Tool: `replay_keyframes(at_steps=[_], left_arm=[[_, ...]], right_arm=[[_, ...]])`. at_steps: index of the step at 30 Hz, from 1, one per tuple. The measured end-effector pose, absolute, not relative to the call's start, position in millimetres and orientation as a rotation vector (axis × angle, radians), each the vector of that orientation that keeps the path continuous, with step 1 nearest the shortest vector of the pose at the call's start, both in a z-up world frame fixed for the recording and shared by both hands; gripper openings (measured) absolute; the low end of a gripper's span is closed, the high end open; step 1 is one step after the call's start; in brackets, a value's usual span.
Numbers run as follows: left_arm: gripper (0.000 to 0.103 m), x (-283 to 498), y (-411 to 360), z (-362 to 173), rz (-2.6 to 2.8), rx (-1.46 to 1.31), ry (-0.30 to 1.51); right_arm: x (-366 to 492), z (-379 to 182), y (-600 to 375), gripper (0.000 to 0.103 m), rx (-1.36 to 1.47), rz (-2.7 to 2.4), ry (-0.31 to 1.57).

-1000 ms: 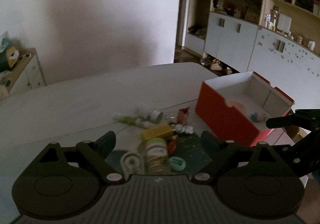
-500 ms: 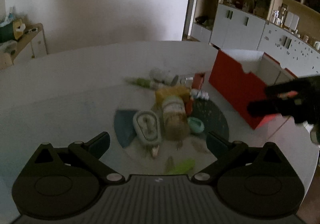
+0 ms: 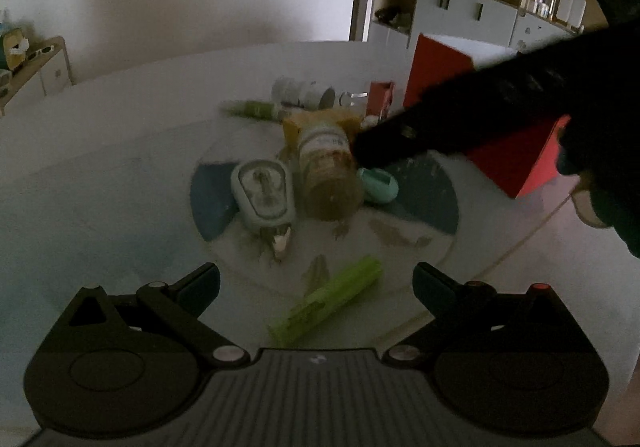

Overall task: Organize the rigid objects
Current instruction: 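Grasp the green marker with the left gripper while the right gripper grasps the supplement jar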

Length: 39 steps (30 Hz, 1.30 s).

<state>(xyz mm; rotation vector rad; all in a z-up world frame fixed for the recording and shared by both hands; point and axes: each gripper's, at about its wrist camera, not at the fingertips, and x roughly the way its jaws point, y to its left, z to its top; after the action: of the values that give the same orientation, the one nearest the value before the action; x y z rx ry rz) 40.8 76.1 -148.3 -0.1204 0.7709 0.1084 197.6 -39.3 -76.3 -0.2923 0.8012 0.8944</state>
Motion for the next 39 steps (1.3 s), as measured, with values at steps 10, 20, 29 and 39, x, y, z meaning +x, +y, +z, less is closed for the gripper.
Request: replay_keyframes(at_steps=[10,20,29,39], left_arm=[[0.102,41.2,76.3,-158.5,0.113,-0.13,0.786],[0.061,45.9,72.9,-157.7,0.105,-0.111,0.79],[0.031,50.4,61.4,-160.2,0.08,-0.04,0.807],[0.016,55.5,60.5,-159.8,0.103,-0.062,0.826]], right_arm=[[219.0,-98.0,-4.5,0.083,-0.247,0.825,0.891],[231.9,-112.9,8.7,0.062,-0.211,0.74,0.985],[238.1,-112.5,10.7,0.047,-0.192,0.731,1.005],[232.6,-104.0,1.9,0.042,-0.169,0.77,1.001]])
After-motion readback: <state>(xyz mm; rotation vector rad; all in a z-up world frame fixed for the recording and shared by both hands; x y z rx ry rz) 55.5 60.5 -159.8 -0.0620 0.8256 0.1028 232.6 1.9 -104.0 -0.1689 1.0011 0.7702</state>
